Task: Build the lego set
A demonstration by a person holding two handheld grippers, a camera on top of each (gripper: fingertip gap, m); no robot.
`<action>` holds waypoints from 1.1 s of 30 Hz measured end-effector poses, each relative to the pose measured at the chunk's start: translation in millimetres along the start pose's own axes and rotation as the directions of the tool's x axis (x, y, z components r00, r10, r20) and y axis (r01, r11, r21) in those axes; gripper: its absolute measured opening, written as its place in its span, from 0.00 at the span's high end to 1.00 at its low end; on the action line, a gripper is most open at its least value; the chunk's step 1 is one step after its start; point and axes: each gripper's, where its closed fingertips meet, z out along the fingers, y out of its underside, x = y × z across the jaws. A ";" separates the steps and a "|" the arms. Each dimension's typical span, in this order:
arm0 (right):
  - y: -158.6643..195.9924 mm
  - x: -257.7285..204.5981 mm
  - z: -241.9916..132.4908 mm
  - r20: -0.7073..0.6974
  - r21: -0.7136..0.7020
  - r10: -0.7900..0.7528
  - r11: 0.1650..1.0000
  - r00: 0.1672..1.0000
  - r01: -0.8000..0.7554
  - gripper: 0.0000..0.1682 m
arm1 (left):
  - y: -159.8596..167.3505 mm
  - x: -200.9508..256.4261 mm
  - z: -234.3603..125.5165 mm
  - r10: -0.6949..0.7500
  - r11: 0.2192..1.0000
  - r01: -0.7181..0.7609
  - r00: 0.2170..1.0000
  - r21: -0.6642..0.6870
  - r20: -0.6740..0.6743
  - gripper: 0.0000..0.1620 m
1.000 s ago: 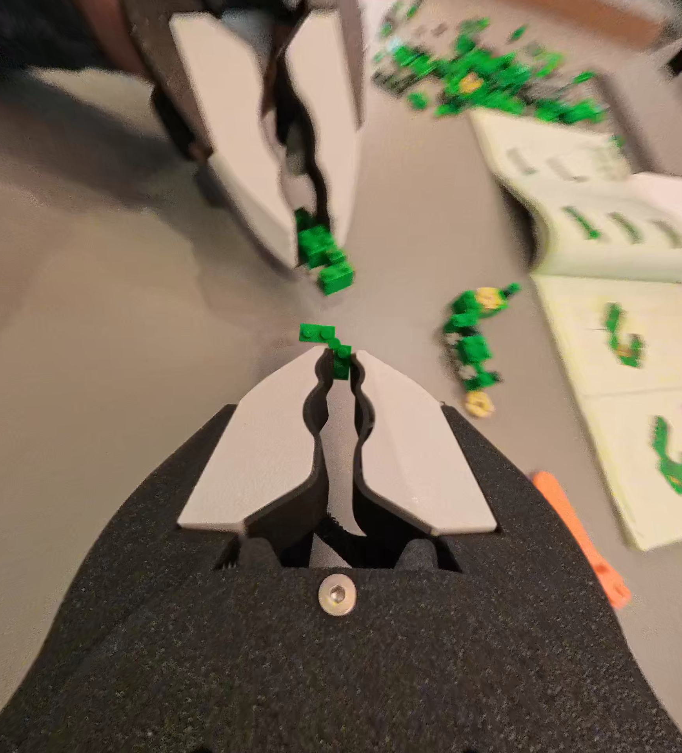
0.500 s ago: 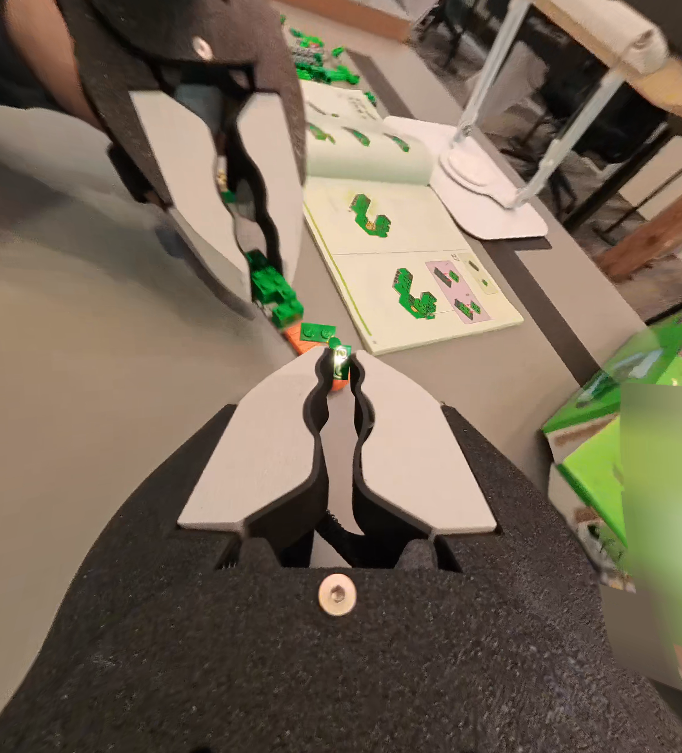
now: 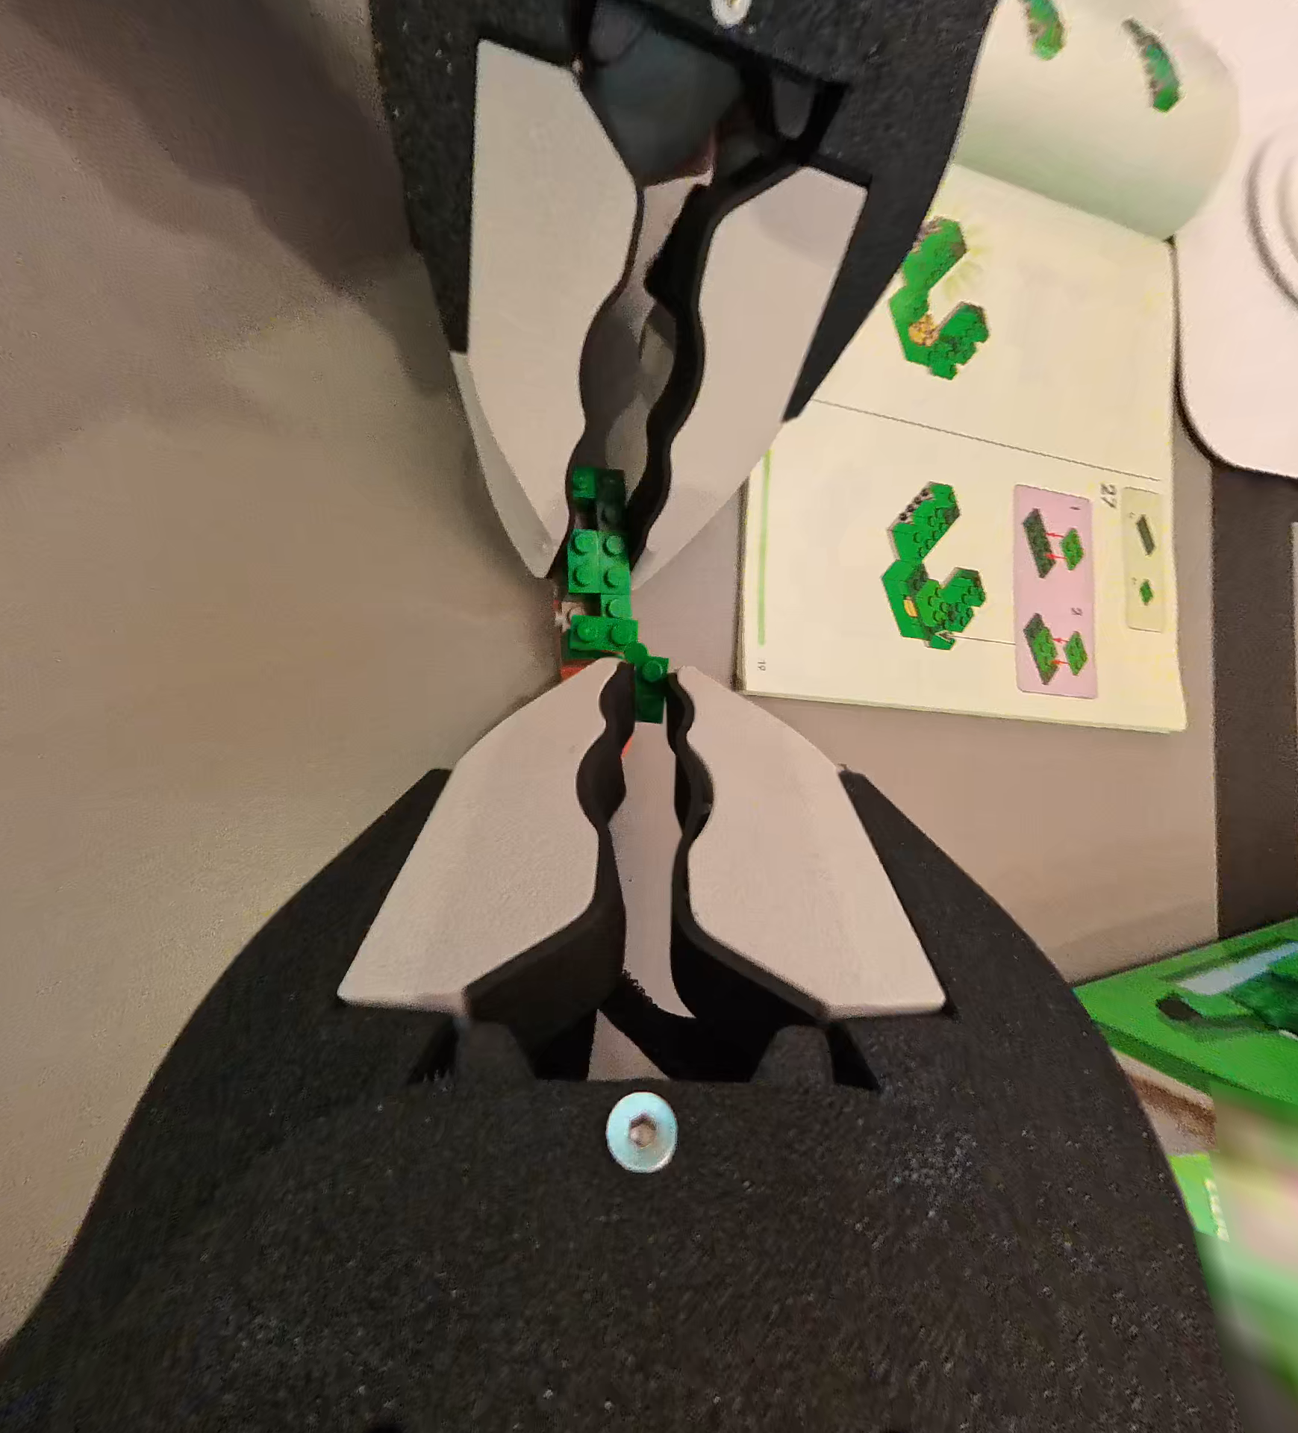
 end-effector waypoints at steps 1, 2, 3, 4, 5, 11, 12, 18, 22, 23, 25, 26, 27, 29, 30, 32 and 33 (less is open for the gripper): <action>0.4 -1.2 1.6 0.015 -0.010 -0.012 1.000 1.000 0.012 0.96 | 0.3 0.0 -0.2 0.005 1.000 -0.005 1.000 -0.002 0.001 0.90; 0.6 -2.1 2.9 0.026 -0.017 -0.025 1.000 0.999 0.025 0.96 | 0.6 -0.1 -0.4 0.009 1.000 -0.009 1.000 -0.004 0.002 0.90; 0.4 -2.8 3.9 0.033 -0.022 -0.035 0.999 0.999 0.036 0.96 | 0.7 0.0 -0.5 0.011 1.000 -0.011 1.000 -0.004 0.001 0.90; 0.4 -3.4 4.5 0.038 -0.029 -0.039 0.999 0.999 0.040 0.96 | 0.8 0.0 -0.5 0.013 1.000 -0.013 1.000 -0.005 0.000 0.90; 0.7 -3.8 4.9 0.040 -0.037 -0.043 0.998 0.998 0.044 0.96 | 0.9 0.1 -0.6 0.015 1.000 -0.015 1.000 -0.005 -0.001 0.90; 2.5 -2.8 3.0 -0.011 -0.093 -0.107 0.990 0.994 0.105 0.96 | 1.1 0.7 -0.4 0.015 1.000 -0.015 1.000 -0.018 -0.003 0.90; 2.5 -2.4 3.3 -0.024 -0.108 -0.111 0.988 0.994 0.108 0.96 | 1.1 0.7 -0.4 0.014 1.000 -0.014 1.000 -0.022 -0.001 0.90; 2.5 -3.9 2.9 -0.047 -0.155 -0.134 0.980 0.990 0.125 0.96 | 1.2 1.5 0.0 0.028 0.999 -0.027 1.000 -0.047 0.013 0.90; 3.1 -3.9 3.6 -0.045 -0.147 -0.106 0.984 0.993 0.099 0.95 | 1.1 1.4 0.0 0.026 0.999 -0.025 1.000 -0.047 0.013 0.90; 3.6 -4.1 3.8 -0.042 -0.149 -0.101 0.984 0.994 0.093 0.96 | 1.1 1.4 0.0 0.026 0.999 -0.026 1.000 -0.047 0.013 0.90; 4.0 -4.4 4.0 -0.040 -0.156 -0.092 0.984 0.995 0.084 0.96 | 1.0 1.6 0.1 0.027 0.999 -0.027 1.000 -0.048 0.011 0.90; 4.5 -5.0 4.0 -0.035 -0.163 -0.088 0.983 0.995 0.081 0.96 | 0.9 1.9 0.2 0.027 0.999 -0.027 1.000 -0.047 0.009 0.90; 4.6 -5.2 4.0 -0.034 -0.167 -0.087 0.983 0.996 0.080 0.96 | 0.8 2.3 0.4 0.027 0.999 -0.026 1.000 -0.047 0.007 0.90; 5.6 -6.2 4.3 -0.029 -0.175 -0.085 0.982 0.996 0.078 0.96 | 0.6 2.5 0.7 0.028 0.998 -0.028 1.000 -0.047 0.006 0.90; 6.1 -6.7 4.4 -0.025 -0.178 -0.081 0.981 0.996 0.075 0.96 | 0.5 2.6 0.8 0.028 0.998 -0.028 1.000 -0.048 0.006 0.90; 6.4 -8.0 4.5 -0.017 -0.176 -0.072 0.982 0.997 0.068 0.95 | 0.5 2.7 0.8 0.030 0.998 -0.029 1.000 -0.049 0.007 0.90; 6.3 -8.4 4.4 -0.013 -0.173 -0.065 0.983 0.998 0.062 0.95 | 0.6 2.7 0.9 0.030 0.998 -0.029 1.000 -0.049 0.007 0.90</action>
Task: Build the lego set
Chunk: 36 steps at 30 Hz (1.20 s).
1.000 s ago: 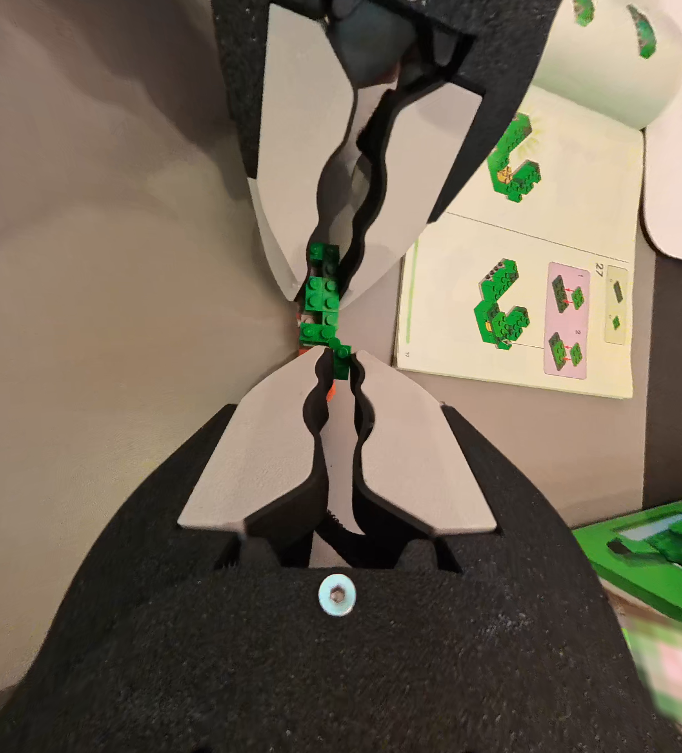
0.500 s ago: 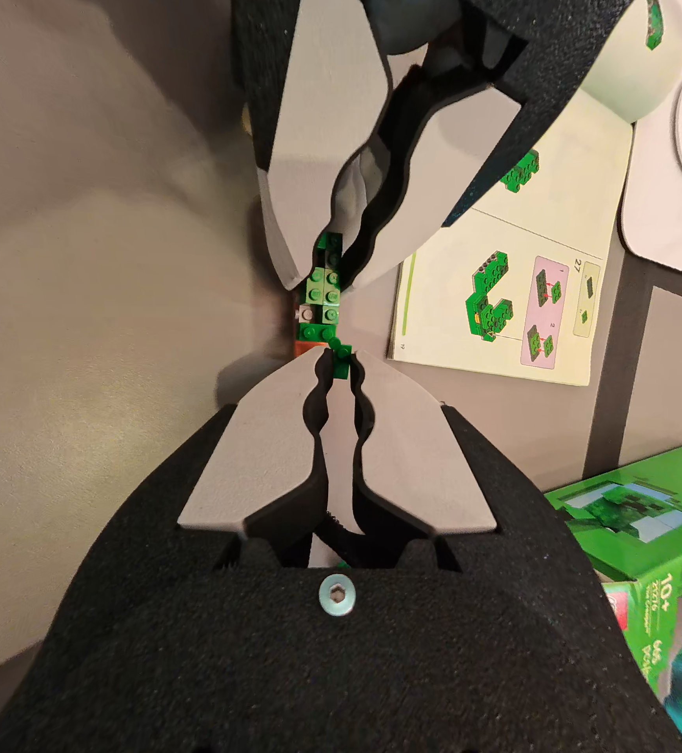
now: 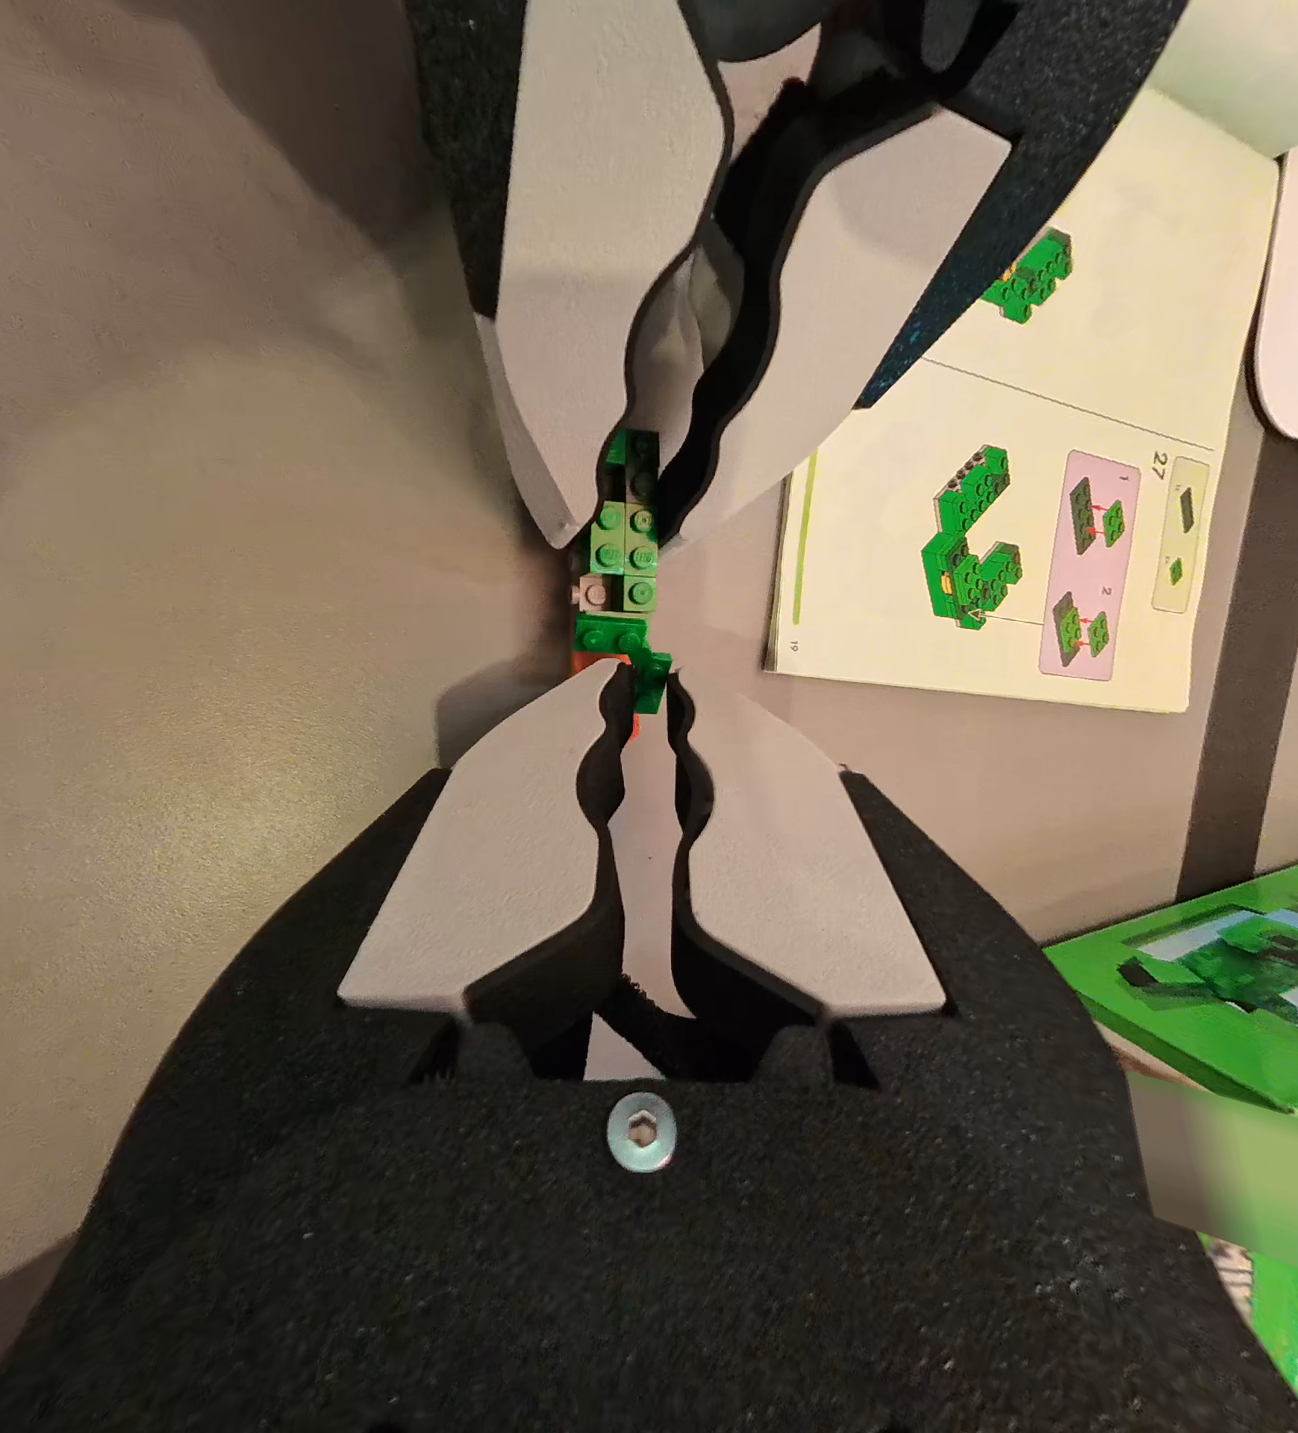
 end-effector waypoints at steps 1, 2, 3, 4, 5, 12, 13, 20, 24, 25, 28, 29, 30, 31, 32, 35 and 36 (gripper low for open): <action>0.1 -0.5 -0.2 0.006 0.002 0.008 1.000 1.000 -0.008 0.95 | 0.1 0.2 -0.1 0.000 1.000 0.000 1.000 0.000 -0.002 0.90; 0.4 -1.6 -0.5 0.016 0.005 0.016 1.000 1.000 -0.016 0.95 | 0.1 0.5 0.0 0.000 1.000 0.000 1.000 0.000 -0.004 0.90; 0.7 -2.1 -0.7 0.021 0.008 0.023 1.000 1.000 -0.023 0.96 | 0.1 0.7 0.0 0.001 1.000 -0.001 1.000 -0.001 -0.005 0.90; 1.1 -2.5 -0.8 0.027 0.012 0.029 1.000 0.999 -0.029 0.96 | 0.2 0.8 -0.1 0.002 1.000 -0.002 1.000 -0.002 -0.006 0.90; 1.3 -3.3 -0.6 0.034 0.017 0.037 0.999 0.999 -0.037 0.96 | 0.2 0.9 0.0 0.003 1.000 -0.003 1.000 -0.002 -0.006 0.90; 1.2 -5.6 -0.6 0.065 0.050 0.088 0.995 0.994 -0.091 0.95 | 0.2 1.2 0.0 0.001 1.000 -0.001 1.000 -0.001 -0.009 0.90; 0.9 -6.5 -0.6 0.071 0.058 0.093 0.994 0.993 -0.097 0.95 | 0.2 1.2 0.0 0.001 1.000 -0.001 1.000 -0.001 -0.009 0.90; 2.6 -9.5 -2.1 0.102 0.114 0.153 0.980 0.983 -0.165 0.93 | 0.3 1.5 -0.1 0.001 1.000 -0.001 1.000 -0.001 -0.012 0.90; 2.8 -9.0 -6.9 0.098 0.154 0.172 0.970 0.980 -0.186 0.90 | 0.3 1.5 0.0 0.001 1.000 -0.001 1.000 0.000 -0.013 0.90; 2.7 -8.4 -8.3 0.092 0.166 0.177 0.968 0.980 -0.190 0.88 | 0.4 1.5 -0.1 0.001 1.000 -0.001 1.000 0.000 -0.013 0.90; -2.5 -7.9 -11.1 0.076 0.235 0.197 0.949 0.977 -0.210 0.83 | 0.3 1.5 -0.1 0.000 1.000 0.000 1.000 0.001 -0.014 0.90; -3.7 -7.0 -10.6 0.063 0.258 0.209 0.941 0.976 -0.218 0.81 | 0.3 1.6 -0.1 0.000 1.000 0.000 1.000 0.001 -0.014 0.90; -4.9 -8.6 -9.7 0.066 0.274 0.215 0.935 0.974 -0.225 0.81 | 0.3 1.5 -0.1 0.000 1.000 0.000 1.000 0.002 -0.015 0.90; -6.1 -8.2 -8.6 0.056 0.292 0.228 0.927 0.972 -0.234 0.80 | 0.3 1.6 -0.1 -0.001 1.000 0.001 1.000 0.002 -0.015 0.90; -6.8 -6.7 -8.1 0.037 0.309 0.239 0.921 0.970 -0.239 0.80 | 0.3 1.6 -0.1 -0.001 1.000 0.001 1.000 0.002 -0.015 0.90; -11.3 -8.6 -10.1 -0.015 0.354 0.215 0.915 0.977 -0.196 0.84 | 0.3 2.0 -0.1 -0.001 1.000 0.001 1.000 0.001 -0.017 0.90; -12.3 -11.7 -10.3 -0.024 0.353 0.189 0.920 0.982 -0.169 0.86 | 0.3 2.0 -0.1 -0.001 1.000 0.001 1.000 0.002 -0.018 0.90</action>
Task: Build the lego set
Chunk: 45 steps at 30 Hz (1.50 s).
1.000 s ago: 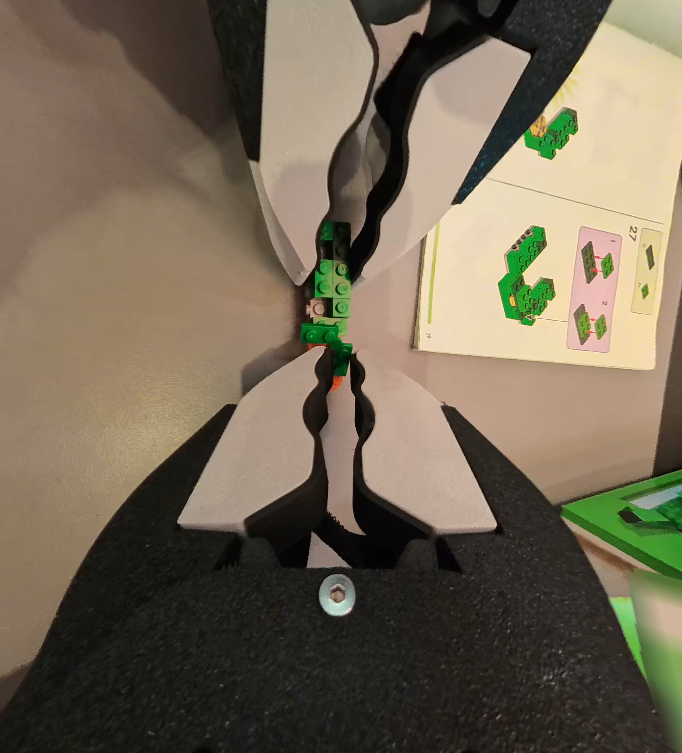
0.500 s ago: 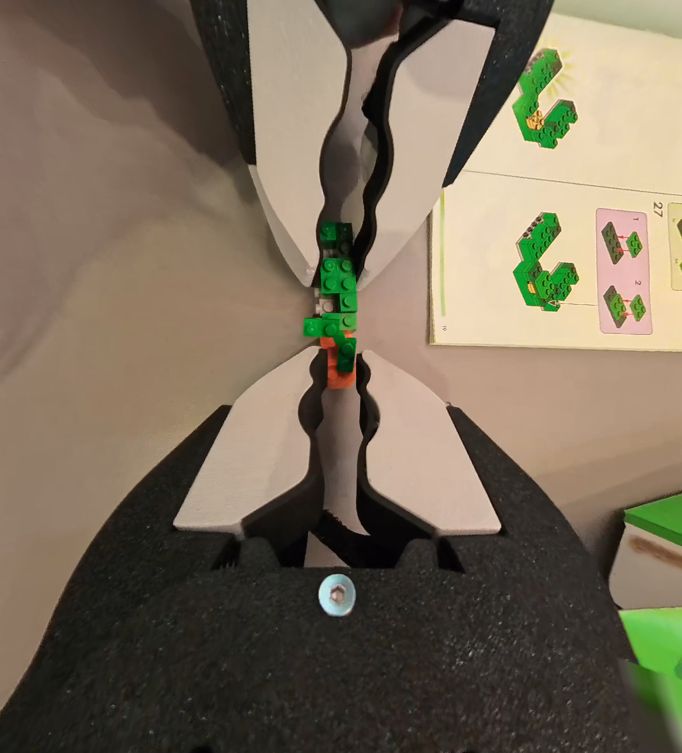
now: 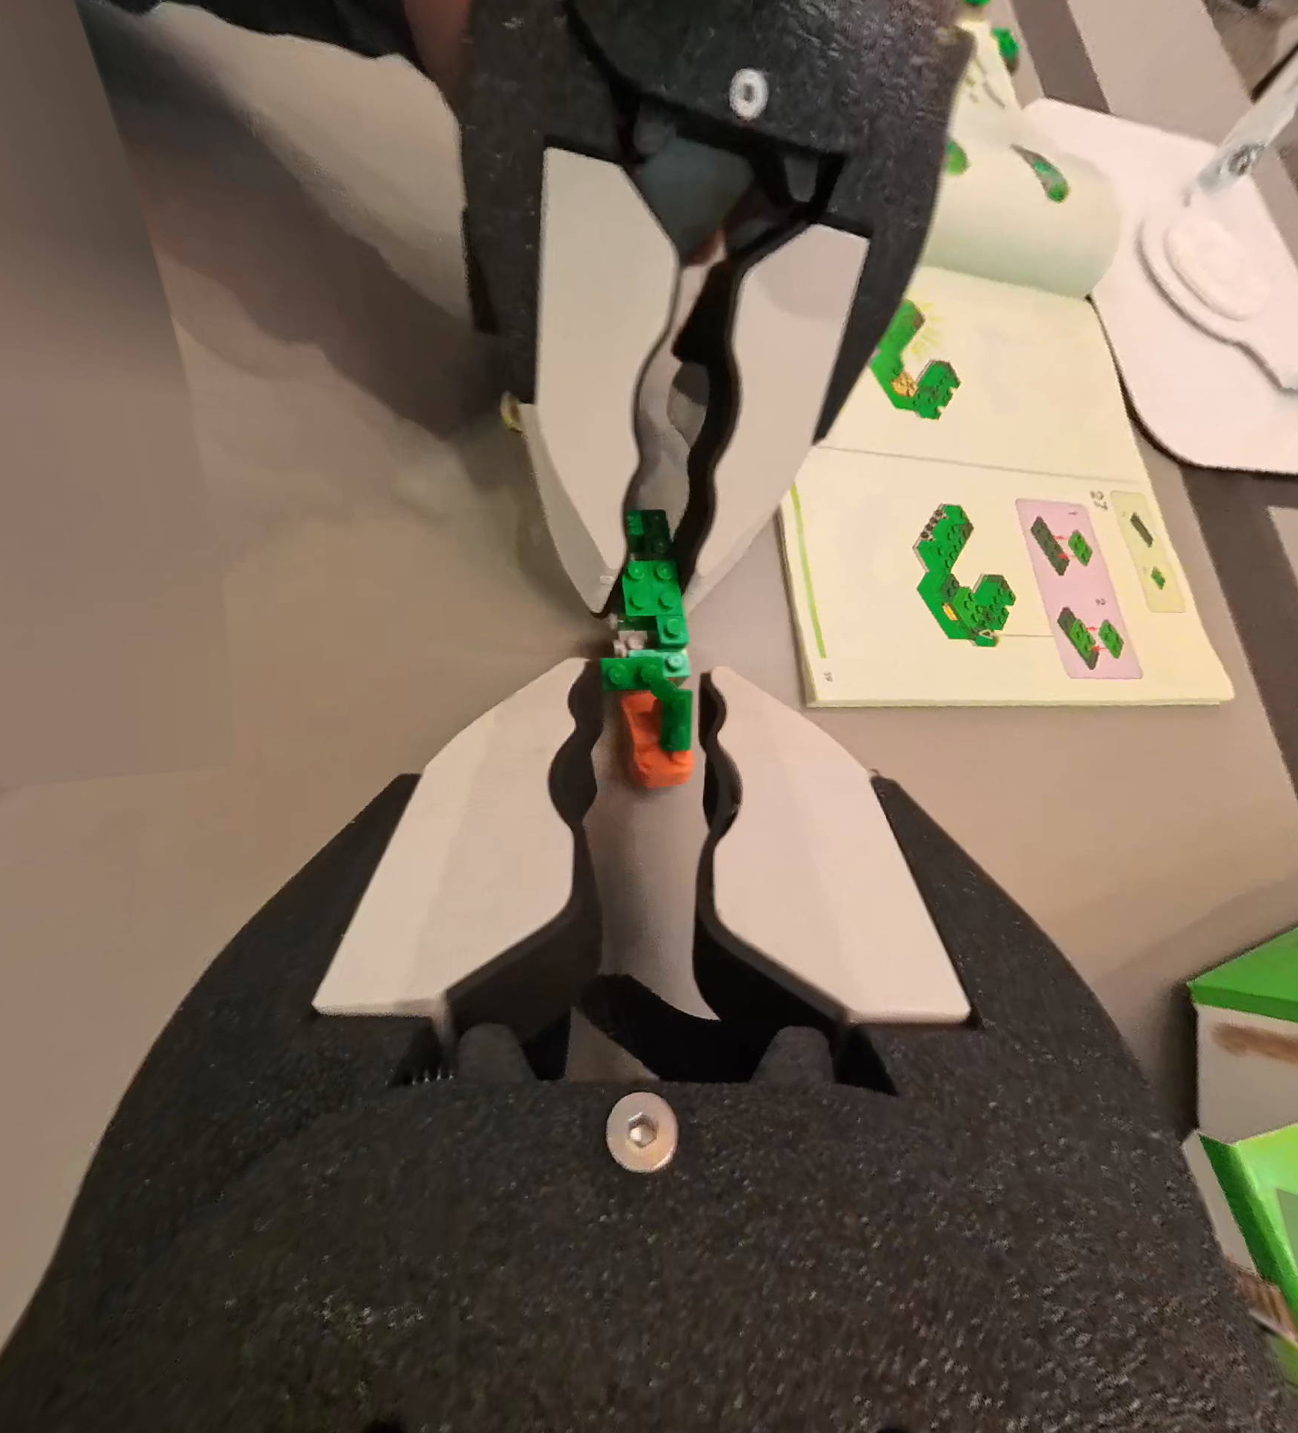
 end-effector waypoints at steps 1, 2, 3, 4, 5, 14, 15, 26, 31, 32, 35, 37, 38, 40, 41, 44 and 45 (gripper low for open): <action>0.1 -2.3 0.2 -0.001 -0.008 -0.023 1.000 1.000 0.023 0.87 | 0.0 0.0 0.0 0.000 1.000 0.000 1.000 0.000 -0.001 0.90; 0.9 -3.6 1.1 -0.001 -0.020 -0.038 0.999 0.999 0.038 0.88 | 0.0 0.0 0.0 -0.001 1.000 0.001 1.000 0.001 -0.001 0.90; 1.8 -4.8 2.2 0.004 -0.031 -0.048 0.998 0.999 0.048 0.88 | -0.1 0.0 0.0 0.000 1.000 0.000 1.000 0.001 -0.002 0.90; 1.7 -5.6 3.3 0.010 -0.035 -0.053 0.998 0.999 0.054 0.88 | -0.1 0.0 0.0 0.000 1.000 0.000 1.000 0.000 -0.001 0.90; 1.6 -6.8 4.1 0.021 -0.037 -0.059 0.998 0.998 0.060 0.88 | 0.0 0.0 0.0 0.001 1.000 -0.001 1.000 0.000 0.000 0.90; 2.4 -6.6 5.1 0.056 -0.083 -0.074 0.993 0.996 0.079 0.92 | -0.3 0.8 0.4 0.006 1.000 -0.006 1.000 -0.001 -0.004 0.90; 2.3 -6.7 5.1 0.062 -0.090 -0.073 0.993 0.995 0.078 0.92 | -0.4 0.9 0.4 0.006 1.000 -0.006 1.000 -0.001 -0.004 0.90; 1.0 -0.6 4.3 0.071 -0.218 -0.121 0.967 0.990 0.134 0.92 | -0.4 0.9 0.4 0.009 1.000 -0.009 1.000 -0.004 0.000 0.90; 2.7 0.4 8.0 0.092 -0.282 -0.131 0.947 0.987 0.152 0.92 | -0.4 0.9 0.4 0.010 1.000 -0.010 1.000 -0.004 0.001 0.90; 2.2 0.2 8.5 0.098 -0.289 -0.127 0.945 0.987 0.150 0.92 | -0.4 1.0 0.4 0.011 1.000 -0.011 1.000 -0.004 0.001 0.90; 2.3 0.2 8.8 0.110 -0.323 -0.130 0.933 0.985 0.159 0.92 | -0.4 0.8 0.5 0.011 1.000 -0.011 1.000 -0.005 0.003 0.90; 2.4 0.3 8.9 0.107 -0.341 -0.149 0.923 0.983 0.177 0.92 | -0.5 0.6 0.5 0.011 1.000 -0.010 1.000 -0.007 0.007 0.90; 2.5 0.4 8.9 0.103 -0.348 -0.163 0.918 0.981 0.189 0.92 | -0.4 0.5 0.4 0.010 1.000 -0.010 1.000 -0.009 0.008 0.90; 2.7 0.3 9.1 0.090 -0.362 -0.190 0.908 0.978 0.210 0.92 | -0.4 0.5 0.4 0.010 1.000 -0.010 1.000 -0.011 0.009 0.90; 2.7 0.4 9.2 0.083 -0.369 -0.203 0.903 0.976 0.219 0.92 | -0.4 0.5 0.4 0.008 1.000 -0.008 1.000 -0.012 0.010 0.90; 3.4 0.2 9.3 0.052 -0.395 -0.255 0.883 0.966 0.254 0.91 | -0.4 0.8 0.6 0.003 1.000 -0.003 1.000 -0.015 0.011 0.90; 3.6 0.2 9.3 0.037 -0.404 -0.275 0.875 0.961 0.266 0.91 | -0.5 0.8 0.6 0.004 1.000 -0.004 1.000 -0.018 0.014 0.90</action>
